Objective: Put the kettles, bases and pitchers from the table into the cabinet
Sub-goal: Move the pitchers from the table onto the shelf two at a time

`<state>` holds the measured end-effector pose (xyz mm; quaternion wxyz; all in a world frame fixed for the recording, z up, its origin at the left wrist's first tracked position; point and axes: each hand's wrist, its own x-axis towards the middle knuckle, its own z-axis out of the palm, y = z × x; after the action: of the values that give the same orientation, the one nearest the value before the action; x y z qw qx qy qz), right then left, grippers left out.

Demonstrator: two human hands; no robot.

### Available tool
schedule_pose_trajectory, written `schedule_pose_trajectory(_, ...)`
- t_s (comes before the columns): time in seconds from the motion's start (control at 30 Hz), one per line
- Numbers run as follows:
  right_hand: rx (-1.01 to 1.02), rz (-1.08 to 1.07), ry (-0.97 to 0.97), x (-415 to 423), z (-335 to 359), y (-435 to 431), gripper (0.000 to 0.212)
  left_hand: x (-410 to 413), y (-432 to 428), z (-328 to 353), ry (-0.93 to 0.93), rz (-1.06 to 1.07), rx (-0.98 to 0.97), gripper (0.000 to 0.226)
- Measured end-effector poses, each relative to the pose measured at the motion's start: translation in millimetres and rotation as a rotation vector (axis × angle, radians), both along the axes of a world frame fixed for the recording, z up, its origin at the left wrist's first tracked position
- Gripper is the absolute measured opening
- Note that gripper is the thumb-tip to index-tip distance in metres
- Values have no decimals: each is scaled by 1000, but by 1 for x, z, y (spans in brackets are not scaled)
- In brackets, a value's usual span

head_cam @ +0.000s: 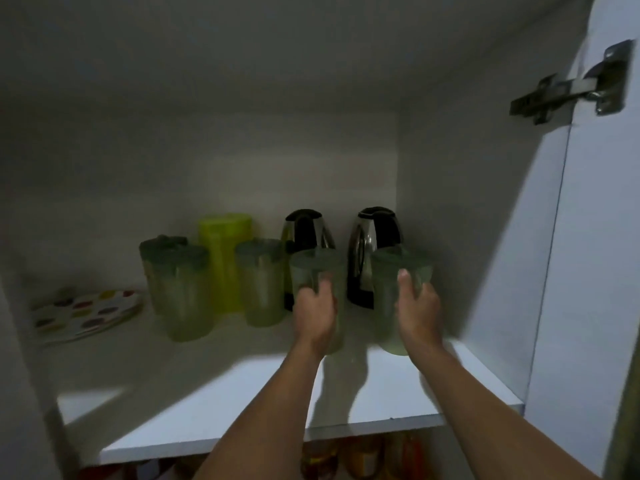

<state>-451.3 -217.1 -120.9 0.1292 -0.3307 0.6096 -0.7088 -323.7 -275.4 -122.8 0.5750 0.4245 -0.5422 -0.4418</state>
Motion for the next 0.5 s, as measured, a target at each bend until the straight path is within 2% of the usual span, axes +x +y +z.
schedule_pose_trajectory(0.13, 2, -22, -26, -9, -1, -25, 46, -18, -24, 1, -59, -7, 40, 49)
schedule_pose_trajectory(0.2, 3, -24, -20, -13, -2, -34, 40, -23, -33, 1, -68, -10, 39, 55)
schedule_pose_trajectory(0.3, 5, -43, -3, -15, -3, -39, 33, -25, -41, 2, -81, -5, 33, 51)
schedule_pose_trajectory(0.5, 44, -47, -4, -17, -4, -41, 38, -23, -40, 4, -80, -44, 112, 56)
